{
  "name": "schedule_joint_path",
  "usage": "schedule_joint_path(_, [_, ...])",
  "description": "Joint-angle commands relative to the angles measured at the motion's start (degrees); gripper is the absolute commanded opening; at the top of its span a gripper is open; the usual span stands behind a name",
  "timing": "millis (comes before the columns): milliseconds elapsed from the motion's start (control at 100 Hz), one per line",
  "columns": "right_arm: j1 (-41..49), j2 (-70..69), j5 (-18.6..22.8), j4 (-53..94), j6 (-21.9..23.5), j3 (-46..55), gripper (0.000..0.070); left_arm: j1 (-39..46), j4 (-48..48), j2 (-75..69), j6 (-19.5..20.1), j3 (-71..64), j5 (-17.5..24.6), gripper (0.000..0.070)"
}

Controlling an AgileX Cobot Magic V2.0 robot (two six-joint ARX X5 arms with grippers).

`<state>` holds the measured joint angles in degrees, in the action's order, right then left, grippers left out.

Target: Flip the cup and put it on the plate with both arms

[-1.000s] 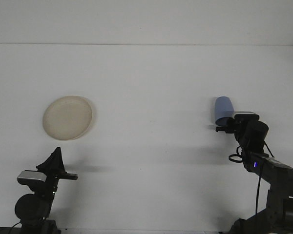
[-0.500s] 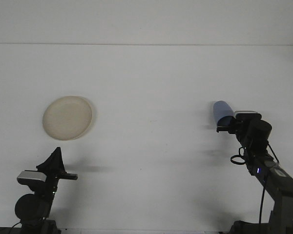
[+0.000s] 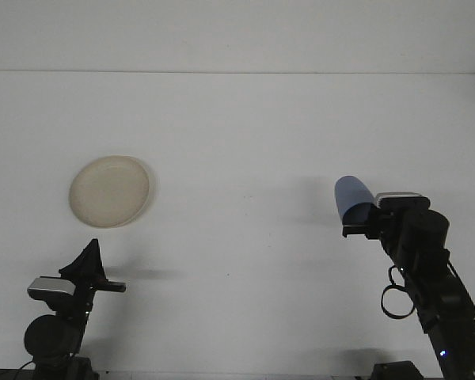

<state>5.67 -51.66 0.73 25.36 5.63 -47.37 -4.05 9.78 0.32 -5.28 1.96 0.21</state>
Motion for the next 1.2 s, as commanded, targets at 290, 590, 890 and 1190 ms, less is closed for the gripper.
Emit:
schedule_joint_path(290, [15.8,-6.6,-2.9,27.7,11.6,-22.5,0.0001,-0.1,0.6,-0.1,0.5,-1.1,0.2,0.0006])
schedule_joint_path(590, [24.9,-24.3,-2.2,44.3,14.1,-38.4,0.0001,-0.1,0.6,-0.1,0.5,-1.1,0.2,0.0006])
schedule_joint_path(890, [32.6,-39.7,-0.1,48.9,13.9,-46.3,0.0001,-0.1,0.6,-0.1,0.5,-1.1,0.2,0.0006])
schedule_joint_path(1190, [37.3,-49.0,1.4,48.9,12.6,-47.3,0.0001,-0.1,0.6,-0.1,0.5,-1.1,0.2,0.0006])
